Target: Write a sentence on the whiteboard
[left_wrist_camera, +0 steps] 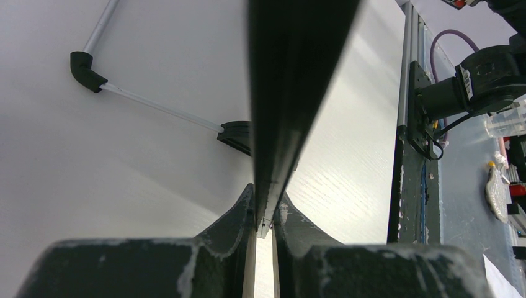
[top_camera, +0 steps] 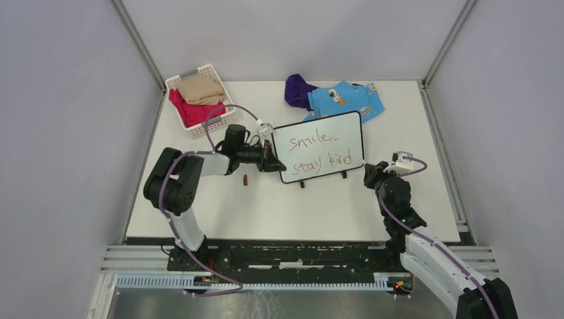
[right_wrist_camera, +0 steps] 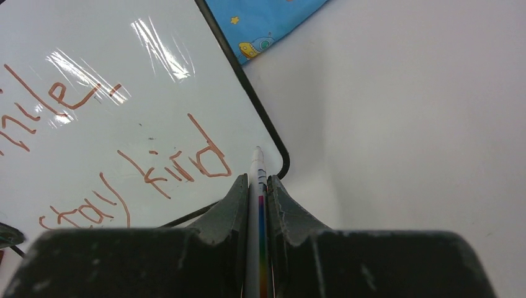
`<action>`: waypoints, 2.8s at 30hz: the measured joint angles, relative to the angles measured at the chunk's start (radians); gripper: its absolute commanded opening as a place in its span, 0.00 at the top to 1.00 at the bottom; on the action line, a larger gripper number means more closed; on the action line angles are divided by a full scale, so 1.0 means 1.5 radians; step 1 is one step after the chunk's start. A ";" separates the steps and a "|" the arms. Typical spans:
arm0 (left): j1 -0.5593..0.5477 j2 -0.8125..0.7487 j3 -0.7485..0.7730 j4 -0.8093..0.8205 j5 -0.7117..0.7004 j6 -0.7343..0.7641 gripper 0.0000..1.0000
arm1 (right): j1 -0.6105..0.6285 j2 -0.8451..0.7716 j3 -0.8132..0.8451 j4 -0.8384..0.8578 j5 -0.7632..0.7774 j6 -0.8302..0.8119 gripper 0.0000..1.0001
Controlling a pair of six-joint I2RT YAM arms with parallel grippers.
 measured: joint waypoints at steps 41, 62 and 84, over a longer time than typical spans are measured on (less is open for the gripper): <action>0.000 0.000 0.000 0.000 -0.001 0.000 0.98 | -0.028 0.080 -0.020 0.070 -0.072 0.041 1.00; 0.000 0.000 0.003 -0.001 -0.005 0.000 0.98 | -0.036 0.110 -0.022 0.104 -0.077 0.043 1.00; 0.000 0.000 0.004 -0.001 -0.010 0.000 0.98 | -0.039 0.042 -0.022 0.048 -0.092 0.032 1.00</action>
